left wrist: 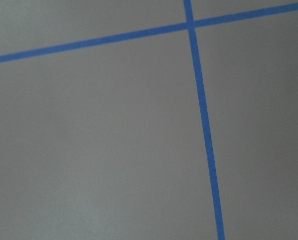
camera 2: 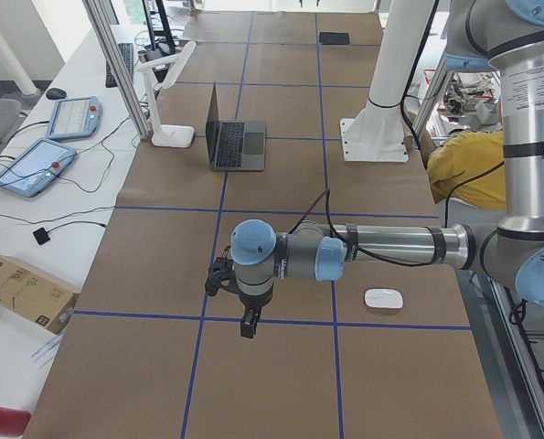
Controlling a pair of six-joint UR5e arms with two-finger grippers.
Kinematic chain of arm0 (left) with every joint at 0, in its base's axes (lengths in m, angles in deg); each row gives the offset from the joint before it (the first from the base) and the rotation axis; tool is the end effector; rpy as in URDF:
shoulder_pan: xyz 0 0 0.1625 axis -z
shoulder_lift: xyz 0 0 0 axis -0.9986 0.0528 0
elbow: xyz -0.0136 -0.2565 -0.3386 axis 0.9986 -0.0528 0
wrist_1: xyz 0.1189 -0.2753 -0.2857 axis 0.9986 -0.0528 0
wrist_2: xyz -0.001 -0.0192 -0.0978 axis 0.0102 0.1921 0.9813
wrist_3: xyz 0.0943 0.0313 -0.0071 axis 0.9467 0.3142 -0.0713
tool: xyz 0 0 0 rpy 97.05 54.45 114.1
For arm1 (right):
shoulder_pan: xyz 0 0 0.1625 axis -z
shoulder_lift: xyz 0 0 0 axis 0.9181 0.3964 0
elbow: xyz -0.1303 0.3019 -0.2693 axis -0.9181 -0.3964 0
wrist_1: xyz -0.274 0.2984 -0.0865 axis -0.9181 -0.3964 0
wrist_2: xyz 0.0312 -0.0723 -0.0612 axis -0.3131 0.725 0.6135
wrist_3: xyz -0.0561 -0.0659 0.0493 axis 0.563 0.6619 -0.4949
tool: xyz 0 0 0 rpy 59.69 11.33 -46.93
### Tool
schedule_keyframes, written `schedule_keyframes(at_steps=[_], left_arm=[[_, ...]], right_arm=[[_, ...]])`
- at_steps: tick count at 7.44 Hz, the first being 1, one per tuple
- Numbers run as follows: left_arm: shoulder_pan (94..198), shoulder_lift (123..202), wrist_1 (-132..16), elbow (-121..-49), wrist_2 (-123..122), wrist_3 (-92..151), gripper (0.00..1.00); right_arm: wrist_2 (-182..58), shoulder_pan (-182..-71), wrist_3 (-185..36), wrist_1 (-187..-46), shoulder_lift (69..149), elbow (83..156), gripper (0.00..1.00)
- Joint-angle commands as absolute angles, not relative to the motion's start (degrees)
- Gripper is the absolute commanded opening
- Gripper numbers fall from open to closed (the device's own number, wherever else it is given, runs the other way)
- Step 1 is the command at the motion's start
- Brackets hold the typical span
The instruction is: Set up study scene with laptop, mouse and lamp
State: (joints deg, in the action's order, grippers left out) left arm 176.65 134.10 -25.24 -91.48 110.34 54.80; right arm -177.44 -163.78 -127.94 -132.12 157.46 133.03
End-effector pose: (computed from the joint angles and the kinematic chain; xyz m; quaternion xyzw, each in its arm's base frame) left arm -0.0641 -0.4163 0.6778 -0.0339 0.3627 0.0623 0.9292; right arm 0.0908 -0.2545 0.7053 -0.3099 -0.2896 0.6027 0.6759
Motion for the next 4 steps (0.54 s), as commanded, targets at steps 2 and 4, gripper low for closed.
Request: schedule_keyframes(at_steps=[2,4], left_arm=[[176.7,134.0,-22.3,-91.7,110.5,54.8,1.00],[176.7,134.0,-22.5,-91.8,110.5,54.8,1.00]], right_arm=[[-178.6,-162.9,-128.5,-134.2,158.3,132.0,0.92],[-178.2,-157.2,-129.7,-135.1,157.6,129.8,0.98]])
